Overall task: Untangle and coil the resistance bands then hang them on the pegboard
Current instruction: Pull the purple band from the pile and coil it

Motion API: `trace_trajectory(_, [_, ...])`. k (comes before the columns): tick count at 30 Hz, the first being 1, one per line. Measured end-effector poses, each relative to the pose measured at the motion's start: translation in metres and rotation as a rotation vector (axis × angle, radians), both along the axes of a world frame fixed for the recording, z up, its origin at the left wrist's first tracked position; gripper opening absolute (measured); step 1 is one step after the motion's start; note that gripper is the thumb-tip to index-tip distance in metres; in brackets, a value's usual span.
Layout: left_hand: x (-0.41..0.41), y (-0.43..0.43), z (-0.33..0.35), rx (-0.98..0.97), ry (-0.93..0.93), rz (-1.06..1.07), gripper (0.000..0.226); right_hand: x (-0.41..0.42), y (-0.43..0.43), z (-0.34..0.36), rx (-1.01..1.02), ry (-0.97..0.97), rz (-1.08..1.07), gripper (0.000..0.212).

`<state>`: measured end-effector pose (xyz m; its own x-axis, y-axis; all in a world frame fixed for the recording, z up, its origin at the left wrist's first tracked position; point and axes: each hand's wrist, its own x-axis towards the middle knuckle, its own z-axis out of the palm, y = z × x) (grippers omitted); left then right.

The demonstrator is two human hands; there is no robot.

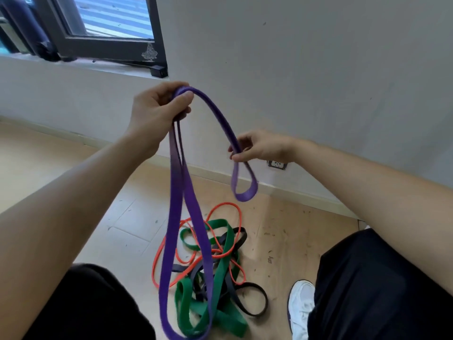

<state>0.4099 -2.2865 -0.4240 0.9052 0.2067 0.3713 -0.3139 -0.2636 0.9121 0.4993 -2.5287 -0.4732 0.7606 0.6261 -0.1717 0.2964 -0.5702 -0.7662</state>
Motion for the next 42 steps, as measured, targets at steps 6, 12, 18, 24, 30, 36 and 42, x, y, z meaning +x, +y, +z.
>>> trace_trajectory(6, [-0.002,-0.009,-0.006,0.145,0.005,-0.125,0.031,-0.018,0.041,0.03,0.448,-0.012,-0.022,0.038])
trace_trajectory(12, [-0.003,-0.001,-0.01,0.177,0.074,-0.176,0.033,-0.014,0.034,0.042,0.402,-0.179,0.021,0.027])
trace_trajectory(18, [-0.006,-0.005,-0.028,0.318,0.229,-0.225,0.027,-0.017,0.032,0.055,0.523,-0.256,-0.005,0.016])
trace_trajectory(24, [-0.004,-0.015,-0.045,0.24,0.393,-0.39,0.014,-0.007,0.014,0.077,0.743,-0.283,-0.253,0.009])
trace_trajectory(30, [-0.001,-0.018,-0.036,0.197,0.351,-0.323,0.016,0.014,-0.015,0.08,0.883,-0.178,-0.466,0.011])
trace_trajectory(36, [-0.001,-0.001,-0.012,-0.086,0.184,-0.174,0.026,0.03,-0.04,0.051,0.747,-0.058,-0.449,0.012])
trace_trajectory(42, [-0.001,-0.005,0.006,-0.299,0.035,-0.076,0.016,0.022,-0.039,0.025,0.453,0.021,-0.263,0.021])
